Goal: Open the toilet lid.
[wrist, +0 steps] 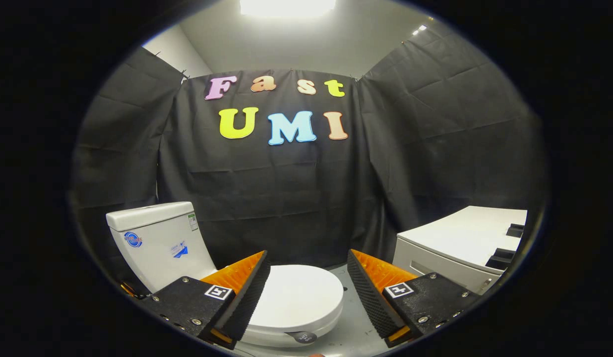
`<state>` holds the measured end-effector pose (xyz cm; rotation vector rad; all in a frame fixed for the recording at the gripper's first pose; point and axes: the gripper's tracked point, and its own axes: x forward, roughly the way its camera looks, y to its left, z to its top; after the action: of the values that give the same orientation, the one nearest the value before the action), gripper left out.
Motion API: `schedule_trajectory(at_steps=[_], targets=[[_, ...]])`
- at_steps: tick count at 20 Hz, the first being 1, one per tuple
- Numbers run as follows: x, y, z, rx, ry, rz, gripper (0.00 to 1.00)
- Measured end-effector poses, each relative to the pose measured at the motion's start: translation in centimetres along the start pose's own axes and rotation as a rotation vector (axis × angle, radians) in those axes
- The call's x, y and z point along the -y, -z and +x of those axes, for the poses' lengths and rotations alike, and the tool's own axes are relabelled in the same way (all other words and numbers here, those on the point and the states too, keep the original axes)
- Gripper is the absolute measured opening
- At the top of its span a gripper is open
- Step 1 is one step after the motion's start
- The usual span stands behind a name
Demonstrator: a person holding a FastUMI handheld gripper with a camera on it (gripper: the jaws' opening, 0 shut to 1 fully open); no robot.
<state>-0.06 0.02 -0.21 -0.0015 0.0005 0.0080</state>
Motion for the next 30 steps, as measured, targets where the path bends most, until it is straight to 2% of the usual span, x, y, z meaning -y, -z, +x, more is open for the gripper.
schedule_trajectory(at_steps=[20,25,30], targets=[[-0.1,0.6,0.5,-0.006,-0.016,0.015,0.96],[-0.4,1.6,1.3,-0.040,-0.068,0.099,0.96],[-0.4,4.3,2.3,-0.149,-0.125,0.244,0.95]])
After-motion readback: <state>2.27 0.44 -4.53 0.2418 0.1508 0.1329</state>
